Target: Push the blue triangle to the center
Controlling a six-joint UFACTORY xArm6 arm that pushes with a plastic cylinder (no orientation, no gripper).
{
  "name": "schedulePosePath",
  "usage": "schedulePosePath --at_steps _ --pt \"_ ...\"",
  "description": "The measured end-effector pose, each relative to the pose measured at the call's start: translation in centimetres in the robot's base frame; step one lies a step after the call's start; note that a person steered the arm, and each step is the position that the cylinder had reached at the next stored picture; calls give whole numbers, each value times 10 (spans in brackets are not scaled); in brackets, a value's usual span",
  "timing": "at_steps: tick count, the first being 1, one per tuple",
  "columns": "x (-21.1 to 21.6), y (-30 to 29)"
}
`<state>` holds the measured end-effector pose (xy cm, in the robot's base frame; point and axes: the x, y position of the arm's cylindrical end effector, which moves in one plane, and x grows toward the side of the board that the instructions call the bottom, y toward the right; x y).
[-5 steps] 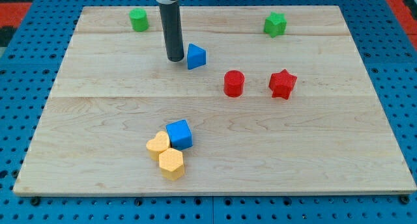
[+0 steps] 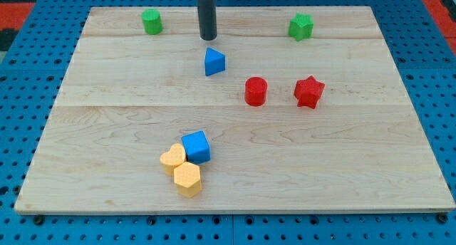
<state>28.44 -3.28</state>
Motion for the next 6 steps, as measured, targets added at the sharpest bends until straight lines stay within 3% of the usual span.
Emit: schedulePosePath --at_steps 2,4,6 --pt "76 7" --pt "106 27" --pt "108 -26"
